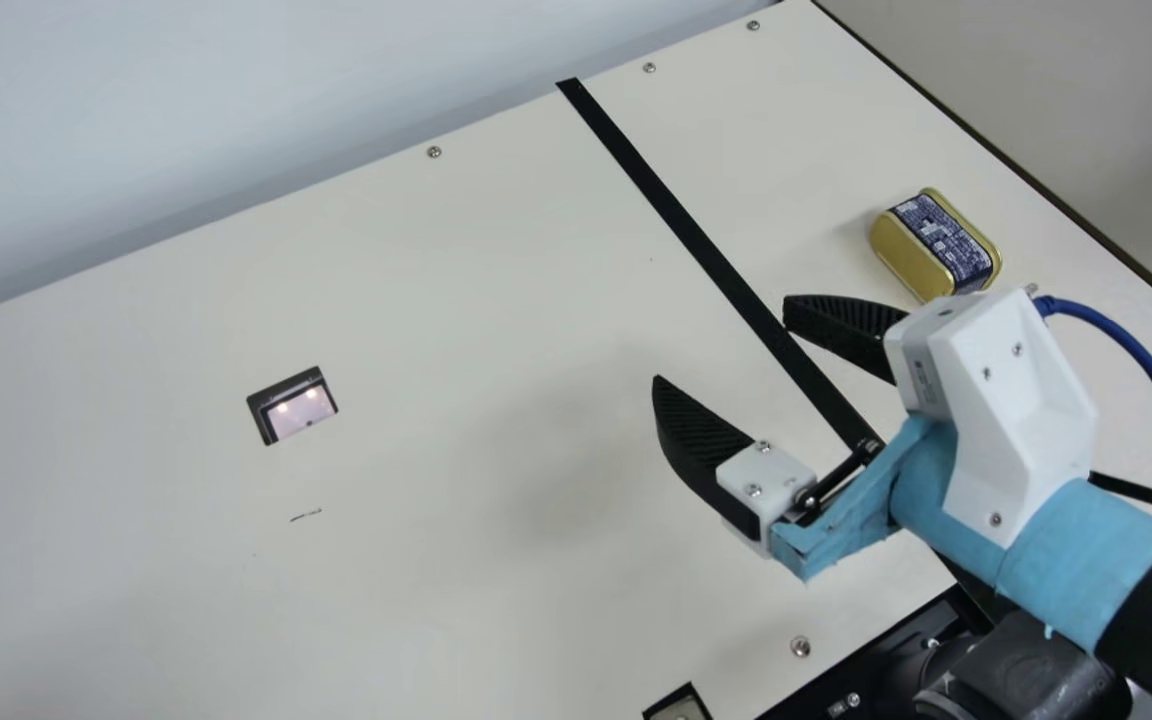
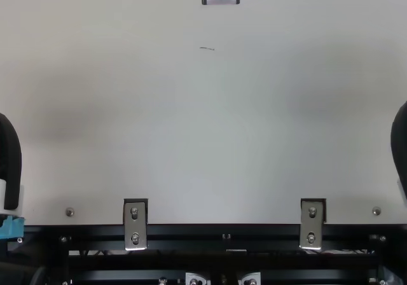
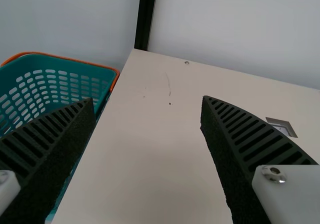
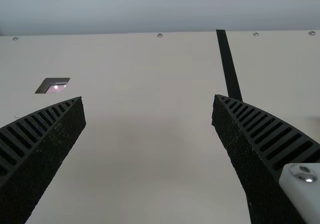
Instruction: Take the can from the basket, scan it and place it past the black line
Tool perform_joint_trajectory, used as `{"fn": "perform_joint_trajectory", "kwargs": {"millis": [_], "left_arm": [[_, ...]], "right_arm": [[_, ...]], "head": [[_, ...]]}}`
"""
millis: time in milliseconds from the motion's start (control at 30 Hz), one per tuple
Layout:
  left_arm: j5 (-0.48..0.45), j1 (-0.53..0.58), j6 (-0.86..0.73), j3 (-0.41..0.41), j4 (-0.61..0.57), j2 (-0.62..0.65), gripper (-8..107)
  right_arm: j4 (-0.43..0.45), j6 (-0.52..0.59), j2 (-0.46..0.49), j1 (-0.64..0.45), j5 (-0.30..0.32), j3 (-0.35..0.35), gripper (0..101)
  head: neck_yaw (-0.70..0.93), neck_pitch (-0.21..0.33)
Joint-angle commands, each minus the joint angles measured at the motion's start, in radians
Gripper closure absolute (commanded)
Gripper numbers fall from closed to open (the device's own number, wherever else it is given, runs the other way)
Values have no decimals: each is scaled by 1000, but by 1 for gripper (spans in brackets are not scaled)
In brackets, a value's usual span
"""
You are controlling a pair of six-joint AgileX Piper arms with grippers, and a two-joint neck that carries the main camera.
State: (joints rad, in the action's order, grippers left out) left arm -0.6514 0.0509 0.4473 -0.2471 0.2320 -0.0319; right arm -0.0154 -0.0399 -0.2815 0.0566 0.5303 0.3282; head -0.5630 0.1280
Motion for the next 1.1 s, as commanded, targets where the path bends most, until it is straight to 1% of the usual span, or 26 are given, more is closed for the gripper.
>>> {"fn": "perform_joint_trajectory", "kwargs": {"millis": [0, 133, 1067], "left_arm": [[-3, -7, -10, -5, -14, 5, 9], [-8, -12, -19, -8, -28, 9, 9], [-6, -12, -20, -8, -28, 9, 9]], "right_arm": [[6, -4, 8, -2, -3, -2, 0], [17, -12, 21, -7, -4, -2, 0], [15, -14, 21, -7, -6, -2, 0]], "head": [[-25, 42], [-25, 42], [-25, 42]]}}
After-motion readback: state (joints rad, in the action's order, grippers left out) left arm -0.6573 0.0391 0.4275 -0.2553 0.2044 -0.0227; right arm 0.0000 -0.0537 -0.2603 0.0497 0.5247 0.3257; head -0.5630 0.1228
